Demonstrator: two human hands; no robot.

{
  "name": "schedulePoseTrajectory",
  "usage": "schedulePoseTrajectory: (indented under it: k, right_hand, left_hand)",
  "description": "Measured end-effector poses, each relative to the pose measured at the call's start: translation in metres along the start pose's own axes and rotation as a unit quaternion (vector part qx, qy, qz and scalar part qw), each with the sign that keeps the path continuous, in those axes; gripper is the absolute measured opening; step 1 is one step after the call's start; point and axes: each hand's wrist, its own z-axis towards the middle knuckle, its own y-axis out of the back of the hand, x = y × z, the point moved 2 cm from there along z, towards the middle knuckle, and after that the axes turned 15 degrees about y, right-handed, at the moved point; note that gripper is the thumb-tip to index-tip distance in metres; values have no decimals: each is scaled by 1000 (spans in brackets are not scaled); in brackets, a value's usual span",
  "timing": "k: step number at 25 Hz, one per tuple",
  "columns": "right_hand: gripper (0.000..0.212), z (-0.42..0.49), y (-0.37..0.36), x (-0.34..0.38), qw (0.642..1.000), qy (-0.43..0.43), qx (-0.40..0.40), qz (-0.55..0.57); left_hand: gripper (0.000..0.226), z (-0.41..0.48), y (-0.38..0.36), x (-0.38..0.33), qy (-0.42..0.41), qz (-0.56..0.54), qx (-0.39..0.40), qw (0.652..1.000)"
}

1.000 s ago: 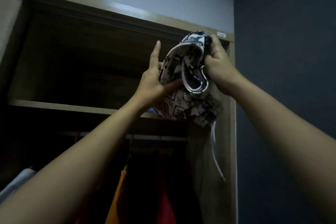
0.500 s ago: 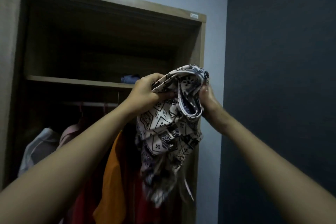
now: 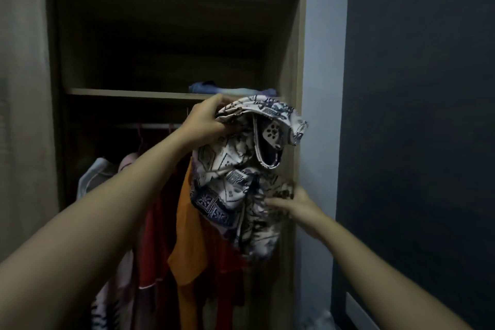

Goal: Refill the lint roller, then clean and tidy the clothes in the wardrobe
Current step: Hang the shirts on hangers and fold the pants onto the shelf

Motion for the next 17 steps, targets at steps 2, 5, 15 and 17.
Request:
schedulePoseTrajectory:
  k: [2,5,15,17]
  right_hand:
    - [40,5,21,6,1000,-2,-8,11]
    - [60,11,47,19,988,9,83,-129]
    - [67,24,-5,71,954,82,205,-204]
    - [61,22,-5,73,935,113,217,-255]
  left_hand:
    - [105,-3,13,18,145,69,172,972]
    - [112,-17,19,31,208,111,303,923]
    - [43,-56,-74,39,25,67,278,958]
    - [27,-50,-68,36,-13,121,215,969]
